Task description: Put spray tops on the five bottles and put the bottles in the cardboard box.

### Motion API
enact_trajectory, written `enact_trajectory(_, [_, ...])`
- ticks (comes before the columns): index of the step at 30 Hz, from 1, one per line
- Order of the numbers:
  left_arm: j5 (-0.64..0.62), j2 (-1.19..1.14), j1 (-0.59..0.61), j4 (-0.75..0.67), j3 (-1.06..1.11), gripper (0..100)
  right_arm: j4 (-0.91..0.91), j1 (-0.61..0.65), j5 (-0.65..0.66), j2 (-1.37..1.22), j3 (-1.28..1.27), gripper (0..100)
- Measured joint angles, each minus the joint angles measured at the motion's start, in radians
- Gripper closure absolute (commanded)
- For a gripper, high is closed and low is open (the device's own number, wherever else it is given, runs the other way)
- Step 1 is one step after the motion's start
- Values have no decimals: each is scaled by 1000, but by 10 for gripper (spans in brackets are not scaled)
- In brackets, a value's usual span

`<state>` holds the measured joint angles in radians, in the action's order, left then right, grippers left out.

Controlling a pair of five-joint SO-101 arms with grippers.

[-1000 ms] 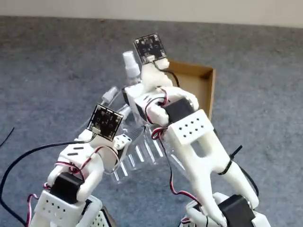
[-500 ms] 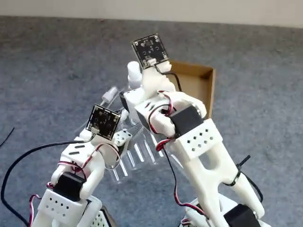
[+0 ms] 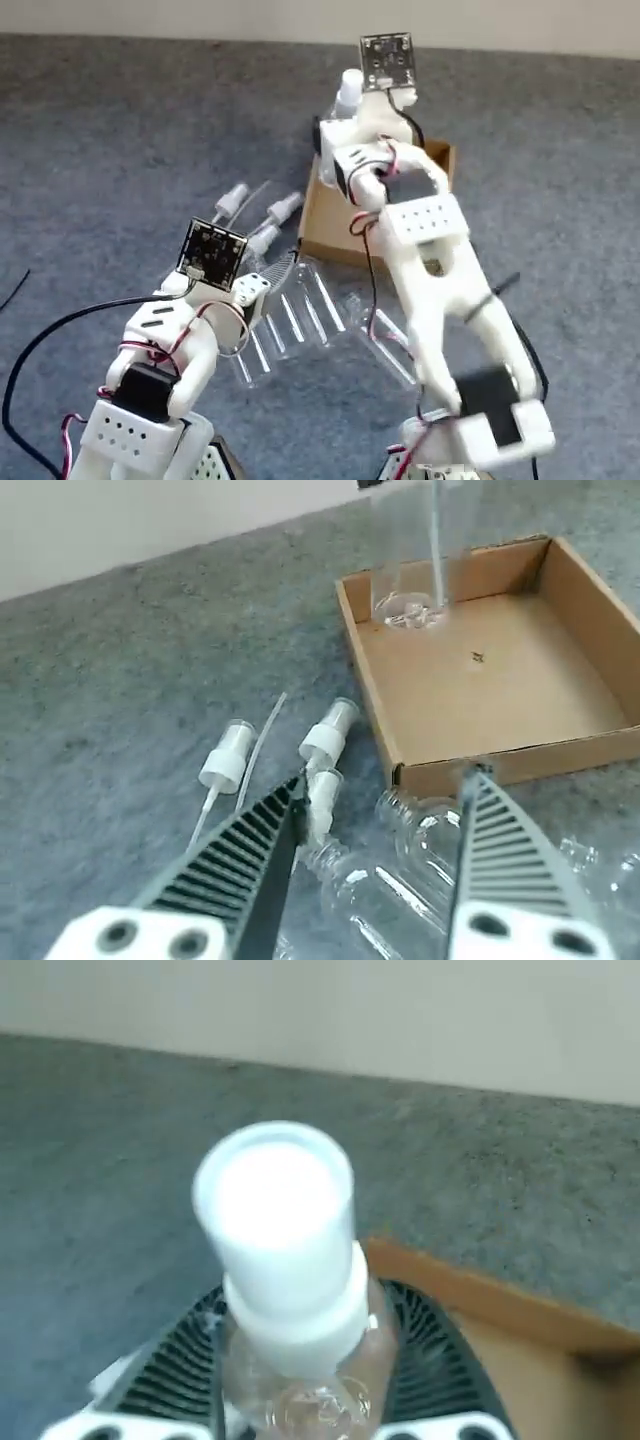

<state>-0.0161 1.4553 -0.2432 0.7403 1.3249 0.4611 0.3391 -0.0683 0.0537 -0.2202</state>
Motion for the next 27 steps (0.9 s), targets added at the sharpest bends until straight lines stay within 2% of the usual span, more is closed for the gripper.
enact_trajectory(4, [2,0,-9,0,0,776,-173,-34,0,-146,0,994])
enact_trajectory(10, [29,0,-8,0,3,776,-321,-51,37,-247,-2,994])
enact_trajectory(27, [35,0,-8,0,3,776,-358,-51,69,-482,158,972])
